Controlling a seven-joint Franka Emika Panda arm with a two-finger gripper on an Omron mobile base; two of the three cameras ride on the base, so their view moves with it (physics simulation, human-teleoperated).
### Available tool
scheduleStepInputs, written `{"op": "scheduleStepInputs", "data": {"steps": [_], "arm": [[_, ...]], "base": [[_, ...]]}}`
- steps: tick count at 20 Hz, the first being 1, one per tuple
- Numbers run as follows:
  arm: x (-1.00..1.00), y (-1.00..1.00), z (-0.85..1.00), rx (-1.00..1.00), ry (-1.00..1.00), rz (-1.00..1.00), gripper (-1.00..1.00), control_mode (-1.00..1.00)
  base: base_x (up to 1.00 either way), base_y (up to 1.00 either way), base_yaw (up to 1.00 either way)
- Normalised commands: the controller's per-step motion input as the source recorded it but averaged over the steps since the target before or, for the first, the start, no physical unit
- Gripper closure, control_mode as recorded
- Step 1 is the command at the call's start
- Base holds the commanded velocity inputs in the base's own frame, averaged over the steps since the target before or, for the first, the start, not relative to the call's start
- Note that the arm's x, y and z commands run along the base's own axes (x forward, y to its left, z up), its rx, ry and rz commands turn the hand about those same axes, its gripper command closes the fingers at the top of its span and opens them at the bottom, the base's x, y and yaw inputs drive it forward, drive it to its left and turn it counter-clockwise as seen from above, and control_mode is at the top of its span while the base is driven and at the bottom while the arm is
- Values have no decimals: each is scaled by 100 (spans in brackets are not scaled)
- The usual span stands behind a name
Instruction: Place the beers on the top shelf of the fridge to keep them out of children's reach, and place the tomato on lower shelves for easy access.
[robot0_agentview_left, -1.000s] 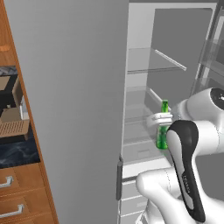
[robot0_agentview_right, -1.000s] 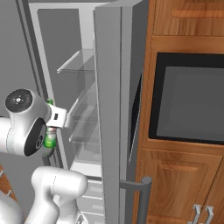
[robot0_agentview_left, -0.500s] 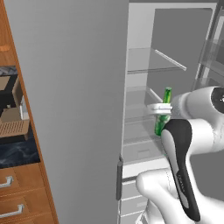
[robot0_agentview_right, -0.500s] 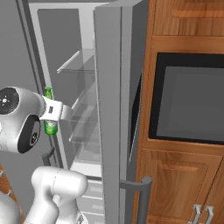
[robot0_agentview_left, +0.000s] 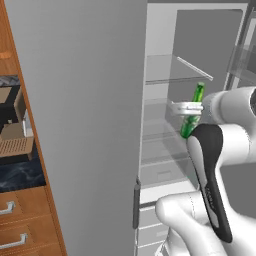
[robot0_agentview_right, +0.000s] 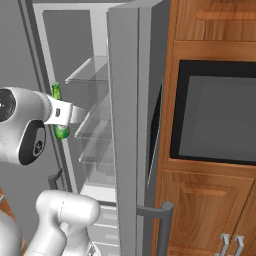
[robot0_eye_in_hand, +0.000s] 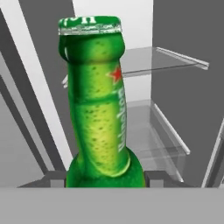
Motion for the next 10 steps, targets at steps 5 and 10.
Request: {"op": "scheduleStepInputs", "data": {"steps": [5,10], "arm": [[2,-32,36,0,-4,0,100,-100],[20,-15,23,0,-1,0,100,-100]], "base": [[0,0,0],[0,0,0]]}}
